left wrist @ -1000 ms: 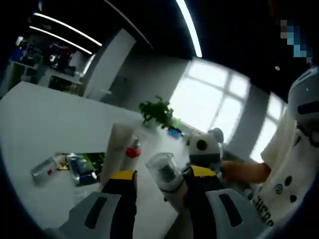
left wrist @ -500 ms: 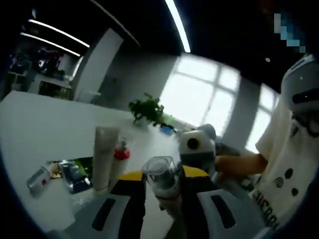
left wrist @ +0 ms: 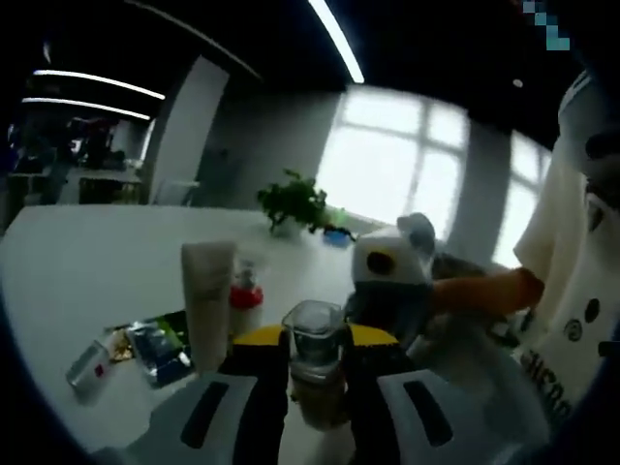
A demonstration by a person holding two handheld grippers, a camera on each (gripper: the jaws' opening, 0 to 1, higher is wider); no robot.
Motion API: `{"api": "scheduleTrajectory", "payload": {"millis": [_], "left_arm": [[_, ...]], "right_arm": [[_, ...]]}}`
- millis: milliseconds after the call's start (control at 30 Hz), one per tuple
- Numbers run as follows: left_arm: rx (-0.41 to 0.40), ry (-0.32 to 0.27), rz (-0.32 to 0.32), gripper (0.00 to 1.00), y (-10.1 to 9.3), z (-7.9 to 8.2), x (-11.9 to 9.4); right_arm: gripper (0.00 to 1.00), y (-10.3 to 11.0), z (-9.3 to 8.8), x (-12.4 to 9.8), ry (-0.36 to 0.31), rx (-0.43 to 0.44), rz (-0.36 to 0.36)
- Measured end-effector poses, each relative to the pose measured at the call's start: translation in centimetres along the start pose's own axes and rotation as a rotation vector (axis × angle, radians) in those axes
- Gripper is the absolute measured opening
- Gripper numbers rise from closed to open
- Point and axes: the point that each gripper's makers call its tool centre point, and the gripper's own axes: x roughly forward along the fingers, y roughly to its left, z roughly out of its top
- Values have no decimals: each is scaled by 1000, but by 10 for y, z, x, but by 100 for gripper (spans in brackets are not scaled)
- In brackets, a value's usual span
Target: Arrange the skincare products in the storage area until every visible bottle or jar stands upright without overlapping.
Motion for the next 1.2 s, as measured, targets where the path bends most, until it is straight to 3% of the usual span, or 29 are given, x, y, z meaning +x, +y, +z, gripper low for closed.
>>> {"api": "scheduleTrajectory", "payload": {"millis": [100, 200, 333, 400, 600, 967, 1200], "left_arm": [[20, -3, 6, 17, 2, 0, 6], [61, 11, 11, 17, 3, -1, 12], [172, 74, 36, 17, 8, -12, 18], [174, 78, 31, 17, 7, -16, 22], [203, 96, 33, 17, 12, -26, 32], [200, 33, 45, 17, 26, -38, 39], [254, 60, 42, 18, 28, -52, 47]], "right_arm": [[22, -10, -22, 2, 123, -68, -33], [21, -15, -34, 4, 181, -140, -65], [22, -21, -32, 4, 147, -136, -79], [22, -27, -28, 3, 120, -133, -99], [20, -36, -32, 6, 142, -224, -107], [19, -64, -47, 6, 147, -222, -158], [19, -71, -58, 10, 180, -220, -186]]}}
